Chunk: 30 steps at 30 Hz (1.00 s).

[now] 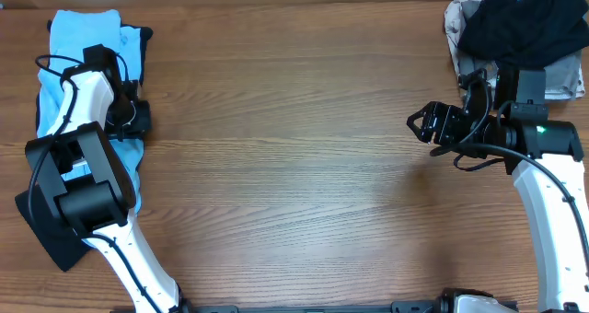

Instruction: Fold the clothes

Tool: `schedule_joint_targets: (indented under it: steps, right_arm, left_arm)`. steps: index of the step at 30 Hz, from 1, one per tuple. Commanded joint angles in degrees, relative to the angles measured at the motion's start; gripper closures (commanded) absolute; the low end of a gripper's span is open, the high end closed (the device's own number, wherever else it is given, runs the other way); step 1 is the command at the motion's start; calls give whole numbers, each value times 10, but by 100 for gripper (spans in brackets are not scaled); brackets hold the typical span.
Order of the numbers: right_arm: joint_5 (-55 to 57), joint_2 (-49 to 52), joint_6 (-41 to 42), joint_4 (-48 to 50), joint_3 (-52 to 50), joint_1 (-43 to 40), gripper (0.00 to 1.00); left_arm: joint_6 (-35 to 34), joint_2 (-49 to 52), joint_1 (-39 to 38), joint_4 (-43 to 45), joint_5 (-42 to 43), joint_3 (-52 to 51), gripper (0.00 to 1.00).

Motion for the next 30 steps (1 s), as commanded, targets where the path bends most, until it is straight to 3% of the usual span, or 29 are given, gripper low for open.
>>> schedule_joint_targets:
  steps: [1,9,15,24,30]
  right_arm:
    - [3,2,-4,1,-3,3,23]
    - [3,2,-2,9,-3,3,25]
    - [3,2,-2,10,-3,3,25]
    - [3,2,-2,16,-3,3,25]
    - [32,2,32,19,-3,0,25]
  left_arm:
    - [-2,18,-17,-15,43,27,96]
    - [-6,17,-107,-121,170,224,96]
    - [-6,17,-198,-150,266,344,96]
    - [-12,18,-349,-131,327,367,96]
    - [-52,18,-429,-40,327,367,96]
